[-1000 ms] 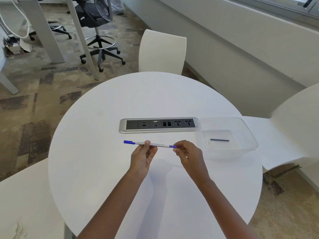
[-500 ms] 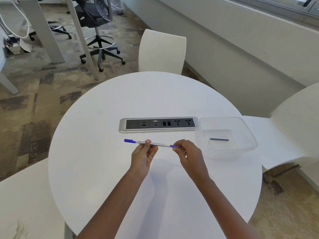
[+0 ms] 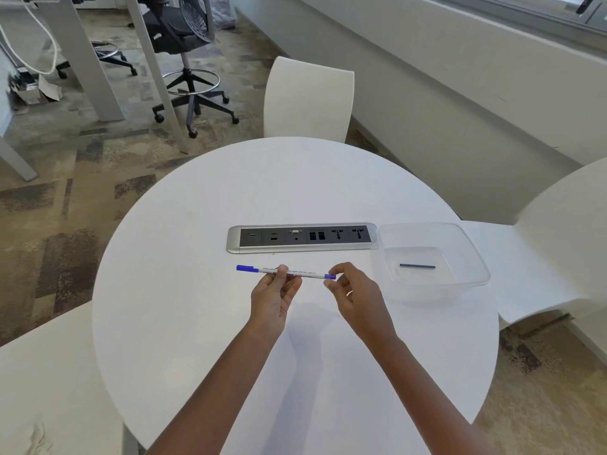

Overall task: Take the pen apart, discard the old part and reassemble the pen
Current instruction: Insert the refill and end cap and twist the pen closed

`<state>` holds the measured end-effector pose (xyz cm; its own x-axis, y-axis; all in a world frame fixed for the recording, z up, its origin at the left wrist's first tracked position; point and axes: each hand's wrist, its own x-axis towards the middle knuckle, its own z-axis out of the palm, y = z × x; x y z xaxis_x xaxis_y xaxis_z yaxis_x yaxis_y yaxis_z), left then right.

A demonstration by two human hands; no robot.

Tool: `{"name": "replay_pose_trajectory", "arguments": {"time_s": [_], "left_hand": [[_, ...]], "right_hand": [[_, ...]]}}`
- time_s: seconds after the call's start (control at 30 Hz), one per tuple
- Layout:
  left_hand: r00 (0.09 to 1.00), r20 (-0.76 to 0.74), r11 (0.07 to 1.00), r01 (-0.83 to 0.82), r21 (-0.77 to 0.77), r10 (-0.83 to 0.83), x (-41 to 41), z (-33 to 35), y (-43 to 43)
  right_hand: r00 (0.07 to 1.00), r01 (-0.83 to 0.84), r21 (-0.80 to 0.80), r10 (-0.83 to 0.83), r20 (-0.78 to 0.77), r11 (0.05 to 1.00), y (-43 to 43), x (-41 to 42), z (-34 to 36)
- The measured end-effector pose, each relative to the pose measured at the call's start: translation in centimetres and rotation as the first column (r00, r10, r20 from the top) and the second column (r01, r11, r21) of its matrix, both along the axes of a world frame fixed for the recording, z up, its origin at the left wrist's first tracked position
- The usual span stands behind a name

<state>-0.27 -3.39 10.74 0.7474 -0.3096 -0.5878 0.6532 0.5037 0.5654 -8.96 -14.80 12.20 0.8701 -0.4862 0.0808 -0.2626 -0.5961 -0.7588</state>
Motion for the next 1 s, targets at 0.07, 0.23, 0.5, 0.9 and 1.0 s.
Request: {"name": "replay_pose_trajectory", "arguments": {"time_s": [0.07,0.23,0.5,0.9,1.0], "left_hand": [[1.0,0.009,1.0,0.009,0.005,-0.009,0.0,-0.03,-0.06],[0.998,0.028,0.998,0.049,0.037,-0.05,-0.26,-0.04,-0.26],[0.994,0.096,0.997,0.049,0.065,-0.055,-0.26,0.3,-0.54],[0.998,0.058,0.998,0.022,0.053,-0.025,-0.38,0.19,-0.08],[0.997,0.075,0.998,0.021,0.055,-0.026,-0.49,0.27,-0.18]], "right_hand": [[1.0,-0.015,-0.121,0.017,0.016,0.993,-0.02,-0.03,-0.14],[0.998,-0.024,-0.259,0.039,0.054,0.965,-0.24,0.08,0.14],[0.995,0.085,0.24,-0.07,-0.07,0.967,-0.67,0.65,0.39],[0.999,-0.053,-0.16,0.05,-0.021,0.986,-0.17,0.1,0.23],[0.999,-0.014,0.047,0.016,-0.031,0.999,-0.19,0.26,0.41]]}}
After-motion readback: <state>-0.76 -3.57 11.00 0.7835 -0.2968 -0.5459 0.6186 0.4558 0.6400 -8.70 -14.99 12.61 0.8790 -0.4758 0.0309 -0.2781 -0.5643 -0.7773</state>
